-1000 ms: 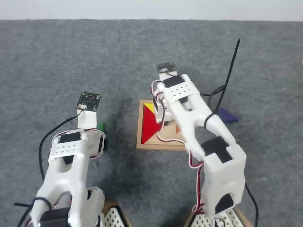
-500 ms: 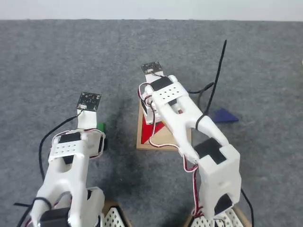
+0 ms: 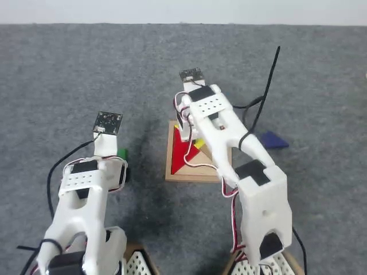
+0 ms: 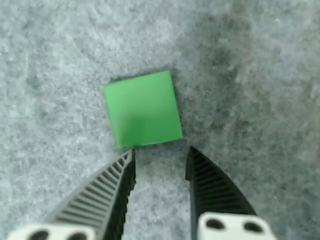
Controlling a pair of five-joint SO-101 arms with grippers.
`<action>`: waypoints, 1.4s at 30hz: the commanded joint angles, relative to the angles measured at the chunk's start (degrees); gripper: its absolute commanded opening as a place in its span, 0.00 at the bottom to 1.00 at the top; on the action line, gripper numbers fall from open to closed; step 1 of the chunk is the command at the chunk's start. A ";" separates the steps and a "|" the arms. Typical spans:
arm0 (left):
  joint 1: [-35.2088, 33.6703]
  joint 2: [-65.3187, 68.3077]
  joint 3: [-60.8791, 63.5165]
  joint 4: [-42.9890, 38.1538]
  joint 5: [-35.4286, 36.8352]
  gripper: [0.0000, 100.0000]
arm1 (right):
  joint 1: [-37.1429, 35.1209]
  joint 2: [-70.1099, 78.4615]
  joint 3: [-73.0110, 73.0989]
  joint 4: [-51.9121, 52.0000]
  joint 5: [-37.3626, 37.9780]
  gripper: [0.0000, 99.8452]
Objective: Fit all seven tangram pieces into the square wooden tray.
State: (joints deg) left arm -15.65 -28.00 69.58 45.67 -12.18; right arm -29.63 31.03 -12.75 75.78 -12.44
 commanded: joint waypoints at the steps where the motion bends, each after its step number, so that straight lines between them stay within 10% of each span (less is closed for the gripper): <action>1: -0.35 -1.93 -0.13 -0.97 -0.53 0.17 | 1.01 -4.70 -2.37 1.19 1.14 0.20; 10: -0.35 -1.93 -0.13 -1.05 -0.26 0.17 | 5.49 -30.46 9.93 1.45 4.31 0.20; 22: -0.35 -1.93 -0.13 -1.05 -0.35 0.17 | 29.85 -42.07 30.77 -0.84 21.19 0.21; 35: -0.62 -1.85 -2.42 0.44 -1.58 0.17 | 25.10 -43.56 45.71 -13.05 16.35 0.20; 42: -4.13 1.93 -25.54 17.67 -1.14 0.19 | 25.45 -43.82 49.67 -16.57 16.35 0.20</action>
State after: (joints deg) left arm -19.16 -27.82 57.19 54.64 -13.49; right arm -3.96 -9.58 37.10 61.01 4.35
